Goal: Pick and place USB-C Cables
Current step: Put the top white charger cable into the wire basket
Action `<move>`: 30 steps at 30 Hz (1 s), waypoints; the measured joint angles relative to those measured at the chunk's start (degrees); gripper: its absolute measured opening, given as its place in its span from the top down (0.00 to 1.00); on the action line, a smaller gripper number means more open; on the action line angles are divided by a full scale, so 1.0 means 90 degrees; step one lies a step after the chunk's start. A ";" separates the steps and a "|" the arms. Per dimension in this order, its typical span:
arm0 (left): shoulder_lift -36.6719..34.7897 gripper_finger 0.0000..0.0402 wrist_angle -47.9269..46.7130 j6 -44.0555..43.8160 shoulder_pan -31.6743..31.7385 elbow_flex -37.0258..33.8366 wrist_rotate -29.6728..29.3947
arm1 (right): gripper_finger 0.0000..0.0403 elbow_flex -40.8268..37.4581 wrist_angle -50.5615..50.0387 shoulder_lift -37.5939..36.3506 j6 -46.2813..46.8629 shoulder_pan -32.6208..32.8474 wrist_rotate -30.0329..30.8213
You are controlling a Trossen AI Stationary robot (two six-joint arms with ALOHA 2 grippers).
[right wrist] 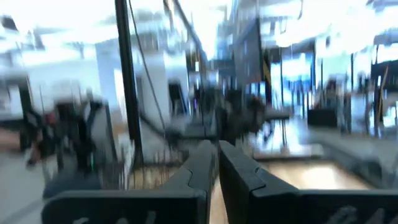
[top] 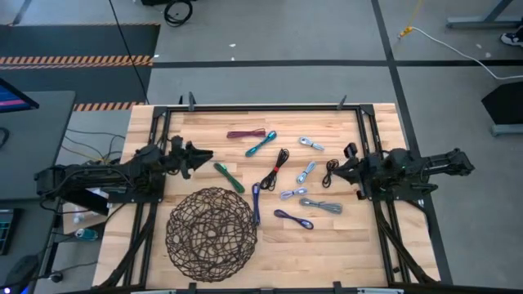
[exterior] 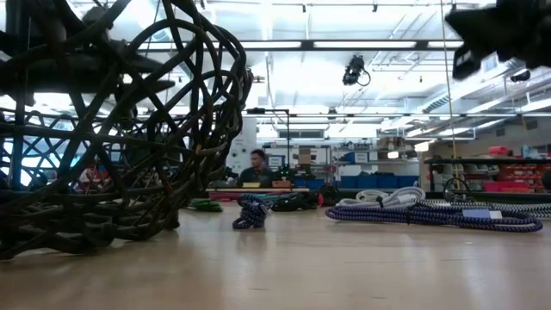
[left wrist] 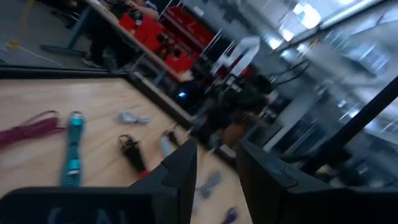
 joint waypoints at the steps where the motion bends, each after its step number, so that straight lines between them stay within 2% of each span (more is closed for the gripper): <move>1: 0.0000 0.70 0.0015 -0.0098 -0.0001 0.0000 -0.0001 | 0.92 0.0001 0.0301 0.0000 -0.0033 0.0000 0.0024; 4: 0.0004 0.70 0.0118 -0.0187 0.0001 0.0000 -0.0153 | 0.92 0.0001 0.1232 0.0002 0.0090 -0.0004 0.0416; 7: 0.0000 0.70 0.0195 -0.0384 0.0001 0.0000 -0.0238 | 0.92 0.0001 0.1888 0.0002 0.1074 -0.0006 0.0758; 13: 0.0003 0.70 0.0213 -0.0459 0.0001 0.0000 -0.0279 | 0.92 0.0006 0.1783 0.0007 0.1522 -0.0005 0.1195; 22: 0.0002 0.70 0.1347 0.0424 0.0001 0.0000 -0.0563 | 0.92 0.0003 0.1994 0.0007 0.1789 -0.0014 0.1842; 25: -0.0001 0.70 0.1963 0.0876 0.0001 0.0078 -0.0752 | 0.92 0.0003 0.2385 0.0007 0.1773 -0.0062 0.1757; 28: 0.0003 0.70 0.1880 0.1372 -0.0001 0.0583 -0.0678 | 0.92 0.0066 0.2617 0.0007 0.1554 -0.0085 0.1648; 30: 0.0002 0.70 0.1340 0.1690 -0.0004 0.1108 -0.0510 | 0.92 0.0245 0.2602 0.0010 0.1321 -0.0085 0.1623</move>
